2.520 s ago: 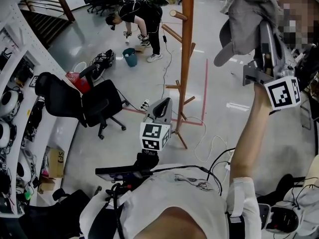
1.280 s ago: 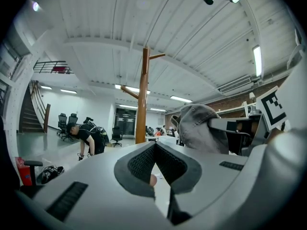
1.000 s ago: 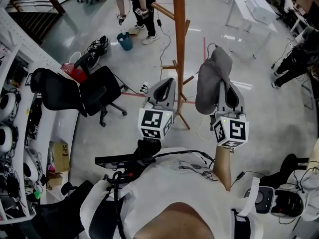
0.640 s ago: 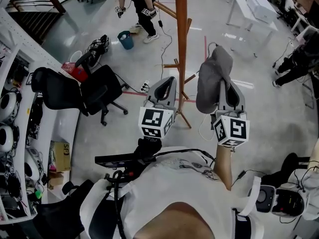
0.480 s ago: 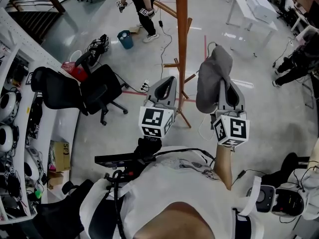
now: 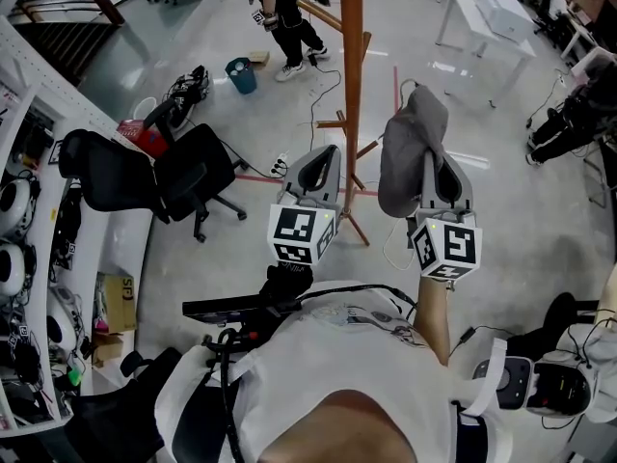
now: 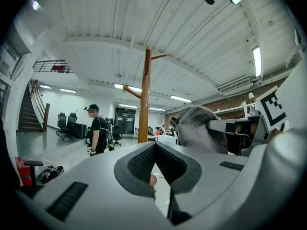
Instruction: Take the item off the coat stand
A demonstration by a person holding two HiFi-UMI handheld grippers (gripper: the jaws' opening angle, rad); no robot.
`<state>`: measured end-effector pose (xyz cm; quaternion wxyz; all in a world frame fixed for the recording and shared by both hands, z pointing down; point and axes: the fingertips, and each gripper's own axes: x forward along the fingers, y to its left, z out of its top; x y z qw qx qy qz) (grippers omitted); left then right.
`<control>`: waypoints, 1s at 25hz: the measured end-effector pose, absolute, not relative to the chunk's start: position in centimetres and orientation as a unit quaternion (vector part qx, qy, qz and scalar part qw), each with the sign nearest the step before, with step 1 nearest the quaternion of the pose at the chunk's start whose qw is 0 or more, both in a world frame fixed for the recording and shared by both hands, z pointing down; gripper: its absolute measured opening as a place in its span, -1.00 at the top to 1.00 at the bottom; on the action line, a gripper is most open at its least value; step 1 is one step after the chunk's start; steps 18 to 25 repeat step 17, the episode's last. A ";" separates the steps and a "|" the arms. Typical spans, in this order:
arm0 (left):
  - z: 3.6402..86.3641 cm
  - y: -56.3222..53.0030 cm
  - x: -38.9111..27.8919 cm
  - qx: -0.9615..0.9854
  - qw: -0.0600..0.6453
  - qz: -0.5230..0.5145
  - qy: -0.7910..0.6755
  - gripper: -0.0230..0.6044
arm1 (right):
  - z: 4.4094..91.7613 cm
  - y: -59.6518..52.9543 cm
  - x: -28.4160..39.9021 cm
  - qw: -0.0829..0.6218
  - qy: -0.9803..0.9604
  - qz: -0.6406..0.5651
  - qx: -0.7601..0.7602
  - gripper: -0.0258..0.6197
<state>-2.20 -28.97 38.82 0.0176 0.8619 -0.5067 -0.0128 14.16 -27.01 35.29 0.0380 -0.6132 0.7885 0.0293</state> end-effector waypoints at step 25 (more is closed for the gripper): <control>38.8 -28.7 -1.1 0.863 0.020 -0.013 -0.504 0.91 | 35.7 -26.7 15.3 0.025 0.784 0.027 -0.620 0.85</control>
